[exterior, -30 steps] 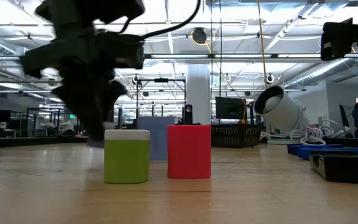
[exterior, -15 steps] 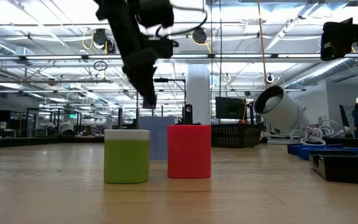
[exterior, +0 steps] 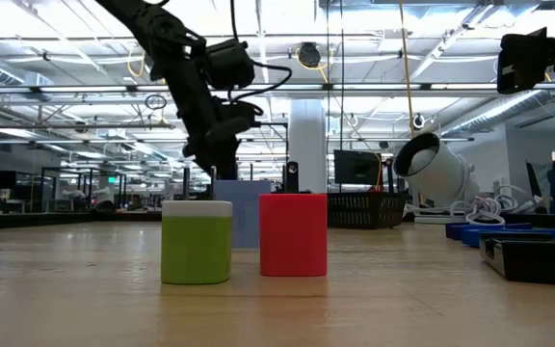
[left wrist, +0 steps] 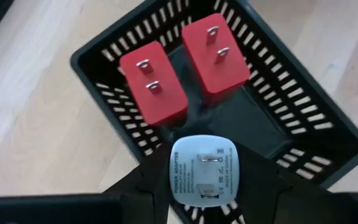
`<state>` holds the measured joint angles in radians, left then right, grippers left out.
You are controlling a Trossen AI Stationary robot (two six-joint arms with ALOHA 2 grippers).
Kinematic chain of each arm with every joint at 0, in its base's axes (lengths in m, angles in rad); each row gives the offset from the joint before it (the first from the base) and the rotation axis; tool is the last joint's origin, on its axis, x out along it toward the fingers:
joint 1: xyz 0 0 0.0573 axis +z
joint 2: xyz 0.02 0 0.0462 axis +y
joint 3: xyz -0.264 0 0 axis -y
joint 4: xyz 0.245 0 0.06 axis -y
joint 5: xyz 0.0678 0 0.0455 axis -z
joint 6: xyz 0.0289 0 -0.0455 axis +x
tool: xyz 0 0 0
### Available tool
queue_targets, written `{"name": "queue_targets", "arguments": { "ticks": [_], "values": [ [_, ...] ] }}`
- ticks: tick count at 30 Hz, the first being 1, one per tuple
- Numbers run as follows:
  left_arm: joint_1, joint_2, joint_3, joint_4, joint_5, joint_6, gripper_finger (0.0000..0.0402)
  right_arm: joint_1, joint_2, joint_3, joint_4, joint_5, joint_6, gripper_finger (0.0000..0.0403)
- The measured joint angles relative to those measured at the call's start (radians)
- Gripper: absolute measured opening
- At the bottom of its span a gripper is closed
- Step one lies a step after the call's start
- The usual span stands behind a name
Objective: Pick & Place Office items
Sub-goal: Put the violet charger adapter into the left black bin
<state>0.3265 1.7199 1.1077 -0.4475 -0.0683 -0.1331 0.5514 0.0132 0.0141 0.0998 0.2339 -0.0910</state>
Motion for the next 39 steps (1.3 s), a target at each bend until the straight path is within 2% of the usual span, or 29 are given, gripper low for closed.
{"name": "queue_targets", "arguments": {
  "ticks": [10,20,28,33,39],
  "values": [
    [-0.015,0.000,-0.098,0.136,0.000,-0.035,0.0136,0.000,0.000,0.000,0.000,0.000,0.000,0.0224],
    [-0.020,0.012,-0.106,0.147,-0.011,-0.057,0.0146,0.000,0.000,0.000,0.000,0.000,0.000,0.0224],
    [-0.033,0.096,-0.105,0.180,-0.014,-0.090,0.0137,0.000,0.000,0.000,-0.001,0.000,0.000,0.0224],
    [-0.041,0.108,-0.104,0.199,-0.020,-0.094,0.0166,0.000,0.000,0.000,0.000,0.000,0.000,0.0224],
    [-0.048,0.108,-0.106,0.225,-0.024,-0.091,0.0176,0.000,0.000,0.000,0.000,0.000,0.000,0.0224]
  ]
}}
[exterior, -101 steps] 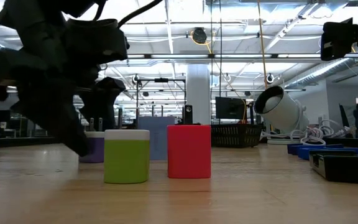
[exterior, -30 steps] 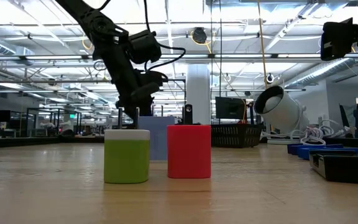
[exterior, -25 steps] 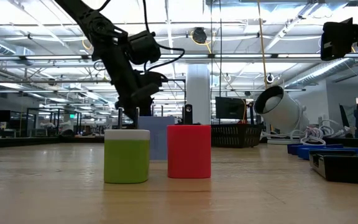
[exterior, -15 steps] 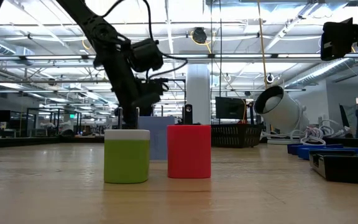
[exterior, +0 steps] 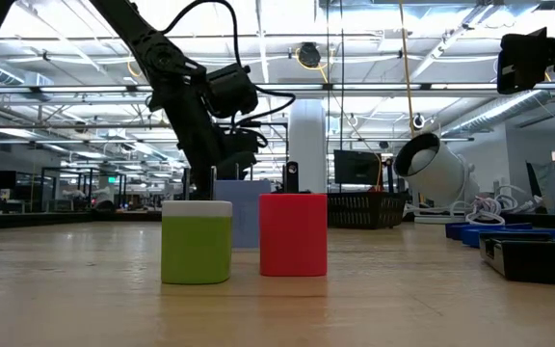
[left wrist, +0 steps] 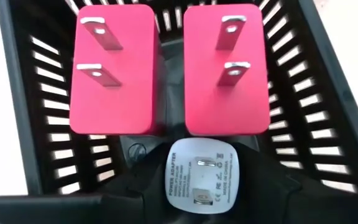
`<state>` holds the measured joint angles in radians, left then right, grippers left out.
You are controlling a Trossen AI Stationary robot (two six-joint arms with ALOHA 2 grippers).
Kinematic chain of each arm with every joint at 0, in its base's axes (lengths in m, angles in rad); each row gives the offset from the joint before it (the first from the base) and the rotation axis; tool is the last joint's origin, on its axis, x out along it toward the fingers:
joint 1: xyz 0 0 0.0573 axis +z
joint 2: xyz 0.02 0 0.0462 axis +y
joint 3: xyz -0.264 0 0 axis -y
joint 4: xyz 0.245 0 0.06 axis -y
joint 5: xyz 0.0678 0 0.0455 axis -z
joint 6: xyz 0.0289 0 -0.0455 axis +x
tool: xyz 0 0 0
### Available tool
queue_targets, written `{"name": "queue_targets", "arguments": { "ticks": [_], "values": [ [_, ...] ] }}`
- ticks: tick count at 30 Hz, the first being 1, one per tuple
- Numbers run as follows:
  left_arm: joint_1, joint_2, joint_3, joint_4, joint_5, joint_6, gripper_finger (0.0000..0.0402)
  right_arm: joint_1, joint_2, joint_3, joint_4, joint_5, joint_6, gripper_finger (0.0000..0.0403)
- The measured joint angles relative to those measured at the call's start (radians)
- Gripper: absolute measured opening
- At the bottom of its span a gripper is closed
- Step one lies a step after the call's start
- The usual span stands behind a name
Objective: Pick & Place Office items
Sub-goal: Put the violet charger adapter into the left black bin, then put the blue charger adapter into the left black bin
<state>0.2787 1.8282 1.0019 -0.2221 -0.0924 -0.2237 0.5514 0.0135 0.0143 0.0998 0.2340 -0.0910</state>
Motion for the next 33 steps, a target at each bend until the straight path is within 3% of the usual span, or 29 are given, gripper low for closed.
{"name": "queue_targets", "arguments": {
  "ticks": [7,22,27,33],
  "values": [
    [0.000,-0.016,-0.002,-0.002,0.007,0.001,0.0178,0.000,0.000,0.000,0.000,0.000,0.000,0.0224],
    [0.000,-0.182,0.000,-0.029,-0.001,0.089,0.0179,0.000,0.001,0.000,-0.001,0.000,0.000,0.0224],
    [-0.026,-0.272,0.000,-0.046,0.103,0.098,0.0179,0.000,0.000,0.000,0.000,0.000,0.000,0.0224],
    [-0.177,-0.389,0.001,-0.017,0.180,0.170,0.0179,0.000,0.001,0.000,0.000,0.000,0.000,0.0224]
  ]
}}
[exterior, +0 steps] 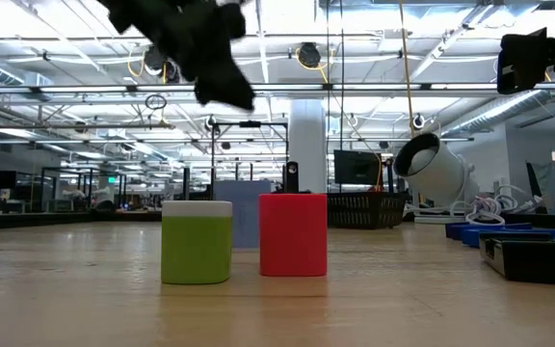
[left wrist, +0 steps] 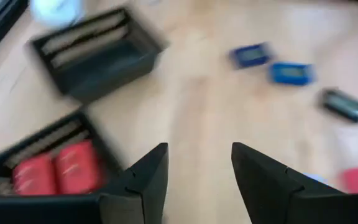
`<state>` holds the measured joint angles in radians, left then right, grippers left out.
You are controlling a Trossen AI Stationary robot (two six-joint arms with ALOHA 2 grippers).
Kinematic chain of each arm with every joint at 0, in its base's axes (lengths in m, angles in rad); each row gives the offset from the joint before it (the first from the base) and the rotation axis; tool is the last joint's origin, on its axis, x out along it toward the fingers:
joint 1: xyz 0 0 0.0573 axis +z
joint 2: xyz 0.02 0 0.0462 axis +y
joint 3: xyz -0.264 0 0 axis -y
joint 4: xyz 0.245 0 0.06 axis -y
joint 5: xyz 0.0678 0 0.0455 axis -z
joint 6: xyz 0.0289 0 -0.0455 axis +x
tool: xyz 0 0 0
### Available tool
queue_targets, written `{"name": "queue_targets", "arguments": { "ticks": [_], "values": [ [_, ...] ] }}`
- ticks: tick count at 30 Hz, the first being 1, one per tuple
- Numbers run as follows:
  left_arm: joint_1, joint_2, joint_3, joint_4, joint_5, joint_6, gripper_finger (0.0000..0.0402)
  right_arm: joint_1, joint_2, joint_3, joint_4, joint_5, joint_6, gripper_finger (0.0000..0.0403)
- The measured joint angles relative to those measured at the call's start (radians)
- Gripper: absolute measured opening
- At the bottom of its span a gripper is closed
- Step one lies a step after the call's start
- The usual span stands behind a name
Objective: Pick & Place Office items
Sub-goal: Put the blue charger adapter into the left black bin
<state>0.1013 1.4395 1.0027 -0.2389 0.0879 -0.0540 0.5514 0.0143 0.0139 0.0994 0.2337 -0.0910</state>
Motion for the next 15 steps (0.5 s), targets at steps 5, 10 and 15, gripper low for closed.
{"name": "queue_targets", "arguments": {
  "ticks": [5,10,15],
  "values": [
    [-0.155,-0.016,0.002,0.070,0.126,0.044,0.0179,0.000,0.000,0.000,0.001,0.000,0.000,0.0224],
    [-0.275,0.032,0.001,0.121,0.188,0.090,0.0179,0.000,0.000,0.000,0.000,0.000,0.000,0.0224],
    [-0.323,0.077,0.001,0.134,-0.043,-0.078,0.0182,0.000,0.000,0.000,0.000,0.000,0.000,0.0224]
  ]
}}
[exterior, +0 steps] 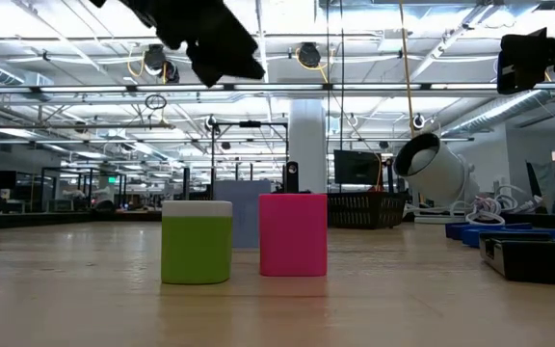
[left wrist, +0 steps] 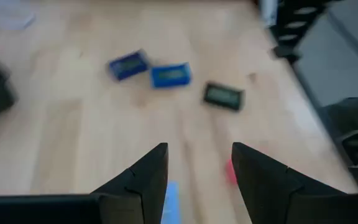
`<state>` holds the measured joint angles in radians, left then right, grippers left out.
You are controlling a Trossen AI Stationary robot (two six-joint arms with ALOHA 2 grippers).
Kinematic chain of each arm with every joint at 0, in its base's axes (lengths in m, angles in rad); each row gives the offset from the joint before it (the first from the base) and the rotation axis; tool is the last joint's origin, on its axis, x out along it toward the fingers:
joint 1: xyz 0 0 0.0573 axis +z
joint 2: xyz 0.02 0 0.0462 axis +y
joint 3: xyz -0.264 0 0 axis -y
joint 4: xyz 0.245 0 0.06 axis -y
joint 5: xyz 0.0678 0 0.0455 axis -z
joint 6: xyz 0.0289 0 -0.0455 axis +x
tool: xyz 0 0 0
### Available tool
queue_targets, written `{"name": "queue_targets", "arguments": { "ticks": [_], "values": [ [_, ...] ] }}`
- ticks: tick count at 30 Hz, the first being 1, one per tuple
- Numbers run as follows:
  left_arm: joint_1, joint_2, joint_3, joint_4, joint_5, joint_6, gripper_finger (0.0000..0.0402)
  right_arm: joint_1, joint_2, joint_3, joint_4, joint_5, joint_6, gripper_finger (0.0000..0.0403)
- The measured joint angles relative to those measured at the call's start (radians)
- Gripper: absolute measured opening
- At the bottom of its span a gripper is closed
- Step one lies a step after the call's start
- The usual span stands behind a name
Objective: Pick & Place Office items
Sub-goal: Put the blue charger adapter into the left black bin
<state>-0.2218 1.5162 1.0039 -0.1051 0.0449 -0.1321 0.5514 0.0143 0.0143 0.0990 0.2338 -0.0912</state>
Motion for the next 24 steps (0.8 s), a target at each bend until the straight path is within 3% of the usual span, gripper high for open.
{"name": "queue_targets", "arguments": {
  "ticks": [7,14,18,24],
  "values": [
    [-0.039,0.016,0.000,-0.154,-0.098,-0.058,0.0243,0.000,0.000,0.000,0.001,0.000,0.000,0.0224],
    [-0.066,0.104,0.000,-0.107,-0.107,0.009,0.0314,0.000,0.000,0.000,0.000,0.000,0.000,0.0224],
    [-0.068,0.163,0.000,-0.085,-0.171,0.046,0.0327,0.000,0.000,0.000,0.001,0.000,0.000,0.0224],
    [-0.065,0.225,0.000,-0.009,-0.178,0.049,0.0319,0.000,0.000,0.000,0.001,0.000,0.000,0.0224]
  ]
}}
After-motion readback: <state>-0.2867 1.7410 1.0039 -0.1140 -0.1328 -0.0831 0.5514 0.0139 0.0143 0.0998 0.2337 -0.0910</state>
